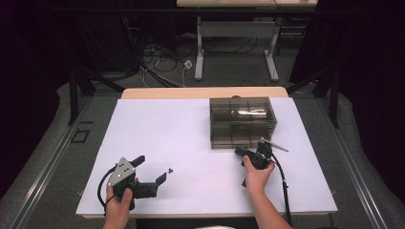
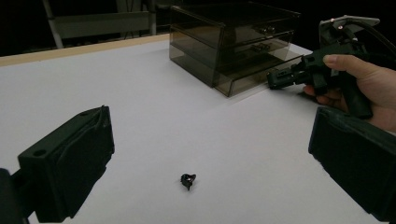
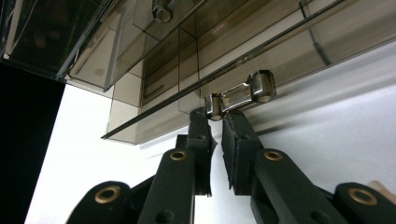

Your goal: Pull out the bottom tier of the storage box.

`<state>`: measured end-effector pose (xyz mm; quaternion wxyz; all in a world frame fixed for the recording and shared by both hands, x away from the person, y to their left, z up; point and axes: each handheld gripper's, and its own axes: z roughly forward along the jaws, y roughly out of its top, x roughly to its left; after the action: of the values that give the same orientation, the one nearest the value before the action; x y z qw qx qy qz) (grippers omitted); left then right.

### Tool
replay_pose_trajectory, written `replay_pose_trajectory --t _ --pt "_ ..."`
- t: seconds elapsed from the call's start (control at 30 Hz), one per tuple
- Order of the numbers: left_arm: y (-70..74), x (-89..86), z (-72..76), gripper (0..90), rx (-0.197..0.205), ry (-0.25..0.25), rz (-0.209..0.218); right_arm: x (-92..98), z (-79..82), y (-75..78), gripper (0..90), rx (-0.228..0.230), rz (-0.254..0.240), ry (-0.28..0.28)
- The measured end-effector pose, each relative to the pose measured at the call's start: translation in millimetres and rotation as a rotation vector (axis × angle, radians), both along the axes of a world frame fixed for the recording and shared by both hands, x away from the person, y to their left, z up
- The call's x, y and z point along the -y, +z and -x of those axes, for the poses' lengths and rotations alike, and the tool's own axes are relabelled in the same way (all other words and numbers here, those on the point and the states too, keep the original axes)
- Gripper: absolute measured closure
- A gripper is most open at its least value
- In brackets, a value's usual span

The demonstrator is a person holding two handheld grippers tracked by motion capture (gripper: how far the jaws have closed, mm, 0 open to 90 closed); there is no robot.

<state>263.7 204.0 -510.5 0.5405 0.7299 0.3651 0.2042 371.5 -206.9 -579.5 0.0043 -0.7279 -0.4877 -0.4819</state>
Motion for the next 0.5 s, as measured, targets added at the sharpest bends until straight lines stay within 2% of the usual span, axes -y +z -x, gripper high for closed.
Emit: replay_pose_trajectory --t 0.17,0.2,0.33,0.5 --pt "-0.1 0.0 0.0 0.4 0.0 0.0 -0.002 -1.0 0.1 -0.5 79.6 0.015 0.007 -0.005" --pt "0.0 0.0 0.0 0.4 0.0 0.0 -0.001 -0.4 0.8 0.4 77.7 0.012 0.011 0.012" --pt "-0.1 0.2 0.0 0.4 0.0 0.0 -0.001 -0.8 1.9 2.2 76.2 0.004 0.0 0.014" --pt "-0.1 0.2 -0.2 0.4 0.0 0.0 -0.002 -0.8 3.7 2.2 73.1 0.018 0.033 0.026"
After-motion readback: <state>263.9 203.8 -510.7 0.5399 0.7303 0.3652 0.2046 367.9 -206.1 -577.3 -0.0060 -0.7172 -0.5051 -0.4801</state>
